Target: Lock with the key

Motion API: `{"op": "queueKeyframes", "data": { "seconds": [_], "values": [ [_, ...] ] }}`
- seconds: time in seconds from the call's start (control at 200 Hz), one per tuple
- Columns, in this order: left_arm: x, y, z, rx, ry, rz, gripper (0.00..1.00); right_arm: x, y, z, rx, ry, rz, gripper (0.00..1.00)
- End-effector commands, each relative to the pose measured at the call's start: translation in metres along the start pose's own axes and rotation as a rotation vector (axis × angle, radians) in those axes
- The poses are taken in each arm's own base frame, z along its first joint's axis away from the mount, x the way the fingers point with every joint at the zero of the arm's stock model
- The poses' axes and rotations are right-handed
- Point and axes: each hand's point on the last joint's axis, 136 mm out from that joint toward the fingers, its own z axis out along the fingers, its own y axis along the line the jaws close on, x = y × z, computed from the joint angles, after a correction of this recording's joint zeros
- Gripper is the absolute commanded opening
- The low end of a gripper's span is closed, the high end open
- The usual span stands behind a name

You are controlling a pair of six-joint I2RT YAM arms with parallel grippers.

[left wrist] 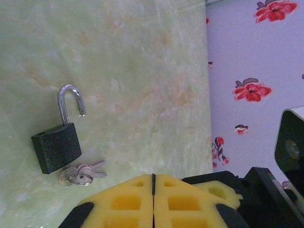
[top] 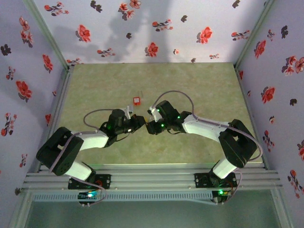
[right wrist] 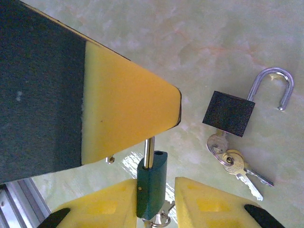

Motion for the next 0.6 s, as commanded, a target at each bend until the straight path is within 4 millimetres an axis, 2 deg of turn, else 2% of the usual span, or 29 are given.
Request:
{"op": "queueKeyframes", "data": {
  "seconds": [0.0, 0.1, 0.29, 0.595],
  "values": [
    [0.0, -0.013, -0.004, 0.044, -0.007, 0.025, 0.0, 0.0, 0.003, -0.004, -0.011, -0.015, -0.01, 0.23],
    [0.001, -0.012, -0.006, 0.043, -0.008, 0.025, 0.0, -0.001, 0.004, -0.006, -0.014, -0.023, -0.012, 0.18],
    [0.002, -0.014, -0.009, 0.064, -0.015, 0.038, 0.0, 0.0, 0.01, -0.01, -0.046, -0.024, -0.01, 0.0],
    [0.007, -0.016, -0.017, 0.109, -0.02, 0.069, 0.0, -0.001, 0.03, -0.02, -0.147, -0.053, -0.027, 0.0]
  ]
}}
